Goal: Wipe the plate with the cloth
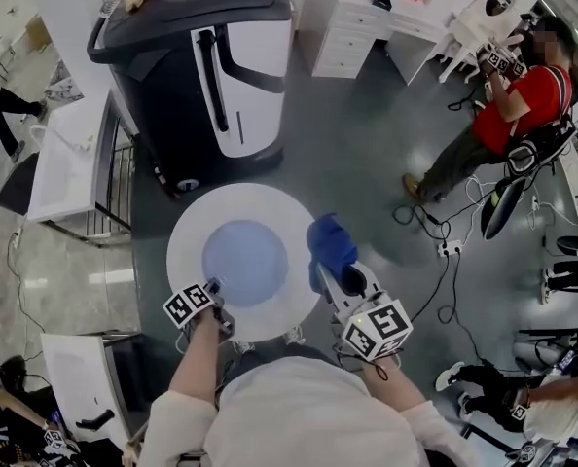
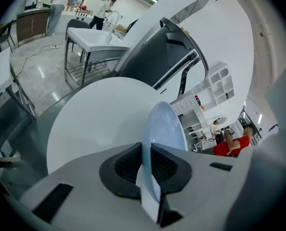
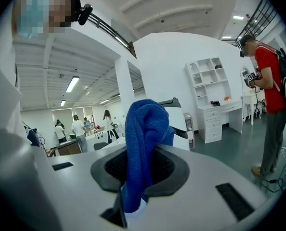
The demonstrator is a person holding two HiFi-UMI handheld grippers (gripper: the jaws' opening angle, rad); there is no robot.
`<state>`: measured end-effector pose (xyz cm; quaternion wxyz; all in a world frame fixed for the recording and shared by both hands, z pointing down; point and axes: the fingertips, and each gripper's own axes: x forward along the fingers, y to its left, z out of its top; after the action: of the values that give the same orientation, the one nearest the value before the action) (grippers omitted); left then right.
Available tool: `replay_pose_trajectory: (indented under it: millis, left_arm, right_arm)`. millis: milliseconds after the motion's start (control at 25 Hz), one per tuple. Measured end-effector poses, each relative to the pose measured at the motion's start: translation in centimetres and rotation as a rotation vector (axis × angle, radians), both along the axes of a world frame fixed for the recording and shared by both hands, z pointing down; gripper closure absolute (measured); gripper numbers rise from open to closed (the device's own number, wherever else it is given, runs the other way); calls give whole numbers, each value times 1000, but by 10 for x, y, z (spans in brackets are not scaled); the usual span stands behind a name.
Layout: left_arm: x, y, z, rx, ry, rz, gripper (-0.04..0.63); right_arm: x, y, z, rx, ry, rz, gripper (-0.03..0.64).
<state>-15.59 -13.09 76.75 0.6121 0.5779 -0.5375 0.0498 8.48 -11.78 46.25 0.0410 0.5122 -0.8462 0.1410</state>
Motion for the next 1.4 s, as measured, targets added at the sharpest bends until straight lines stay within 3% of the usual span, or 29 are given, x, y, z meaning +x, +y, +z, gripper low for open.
replay_pose_trajectory:
  millis: [400,960,1160,1400]
  left_arm:
    - [-2,3,19,-54,-9,-23,551]
    - [1,12,40,-164,-106,15,551]
    - [2,17,43,-168,-127,34,550]
    - [3,15,40,-140,-93,18,548]
  right_arm:
    - [1,3,8,-19,-14,3,528]
    - [5,12,12,-29,-8,22,528]
    - [5,15,13,-35,-8,23,528]
    - [4,18,14,-37,-14,8,528]
